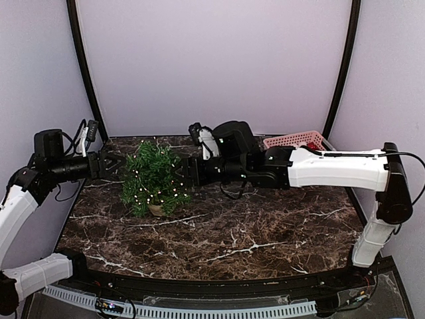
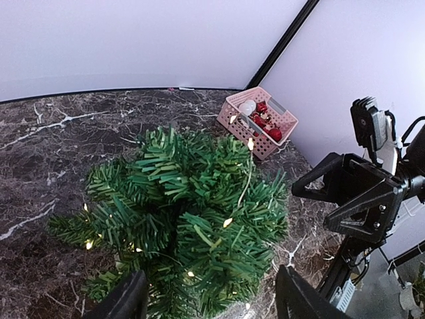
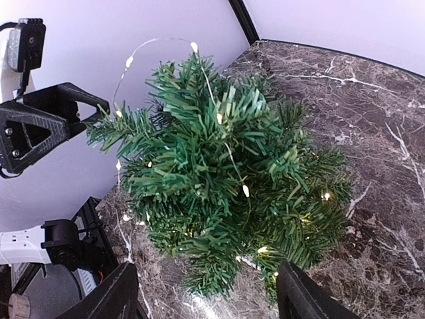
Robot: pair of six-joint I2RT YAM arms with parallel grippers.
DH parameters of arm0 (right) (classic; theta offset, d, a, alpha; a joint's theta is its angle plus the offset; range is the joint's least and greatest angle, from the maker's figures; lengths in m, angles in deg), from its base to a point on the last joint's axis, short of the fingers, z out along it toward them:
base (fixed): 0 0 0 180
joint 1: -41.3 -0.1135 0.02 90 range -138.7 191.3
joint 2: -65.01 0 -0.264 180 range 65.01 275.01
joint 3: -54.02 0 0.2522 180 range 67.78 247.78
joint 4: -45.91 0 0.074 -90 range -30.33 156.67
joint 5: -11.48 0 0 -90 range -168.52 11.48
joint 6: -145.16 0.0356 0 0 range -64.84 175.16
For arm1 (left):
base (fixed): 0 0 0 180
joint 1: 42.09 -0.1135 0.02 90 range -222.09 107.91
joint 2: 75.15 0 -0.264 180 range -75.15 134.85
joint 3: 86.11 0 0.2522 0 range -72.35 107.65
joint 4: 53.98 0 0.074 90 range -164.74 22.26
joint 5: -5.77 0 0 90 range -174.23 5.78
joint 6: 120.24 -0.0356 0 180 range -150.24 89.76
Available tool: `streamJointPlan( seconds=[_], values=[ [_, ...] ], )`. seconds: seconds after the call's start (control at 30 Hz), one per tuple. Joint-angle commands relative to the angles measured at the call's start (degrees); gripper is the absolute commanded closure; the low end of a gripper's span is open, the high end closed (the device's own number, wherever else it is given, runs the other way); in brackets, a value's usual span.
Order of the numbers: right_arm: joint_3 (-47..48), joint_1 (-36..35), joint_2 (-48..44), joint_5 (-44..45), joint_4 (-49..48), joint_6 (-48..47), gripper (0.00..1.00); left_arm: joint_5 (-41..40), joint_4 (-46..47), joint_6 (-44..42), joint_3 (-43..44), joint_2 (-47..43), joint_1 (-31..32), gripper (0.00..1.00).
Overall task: Decorate the small christmas tree
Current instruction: Wrap the side of the string light in the gap of the branches.
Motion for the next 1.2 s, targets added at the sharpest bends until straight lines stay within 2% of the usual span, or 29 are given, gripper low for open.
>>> streamJointPlan(
  seconds=[0.0,0.13,0.23,0.37,0.47,0.6,0.67,0.8,0.87,1.0,1.17],
  values=[
    [-4.73,-0.3,-4.13,0.64,-7.78,-0.71,0.27,-0.31,-1.34,1.3,1.13,-1.54,-0.35,0.31],
    [-7.24,-2.13,-5.73,1.39,-11.06,-4.08,0.28,0.37,-2.11,2.27,-0.13,-3.02,-0.39,0.27],
    [-7.3,-6.49,-5.98,6.64,-12.27,-8.24,0.35,1.21,-2.77,3.76,-1.21,-4.66,-0.39,0.26],
    [-10.2,-9.77,-4.81,7.84,-19.84,-6.72,0.4,6.77,-0.81,6.35,-6.06,-8.43,-0.35,0.32],
    [-10.31,-10.92,-2.7,6.9,-23.51,-4.66,0.42,7.73,0.3,7.79,-11.63,-14.21,0.07,0.36],
    [-10.02,-11.09,-1.04,6.76,-26.44,-3.17,0.44,3.36,0.98,9.58,-14.67,-20.51,2.55,0.37],
    [-10.54,-11.12,-1.13,7.03,-27.74,-2.97,0.45,-0.65,1.06,10.13,-15.2,-20.65,3.94,0.4],
    [-11.31,-11.07,-2.25,8.2,-27.76,-3.29,0.47,-7.36,1.56,10.51,-15.36,-17.25,8.71,0.45],
    [-12.21,-11.12,-3.05,9.11,-27.61,-3.49,0.47,-12.03,2.76,10.39,-15.49,-14.91,15.34,0.47],
    [-14.57,-11.11,-5.12,10.99,-27.52,-3.47,0.48,-21.34,3.03,9.63,-14.61,-10.02,22.92,0.51],
    [-17.25,-11.04,-7.06,12.61,-28.28,-3.08,0.49,-25.02,7.3,9.93,-16.3,-9.18,24.75,0.53]
  ],
)
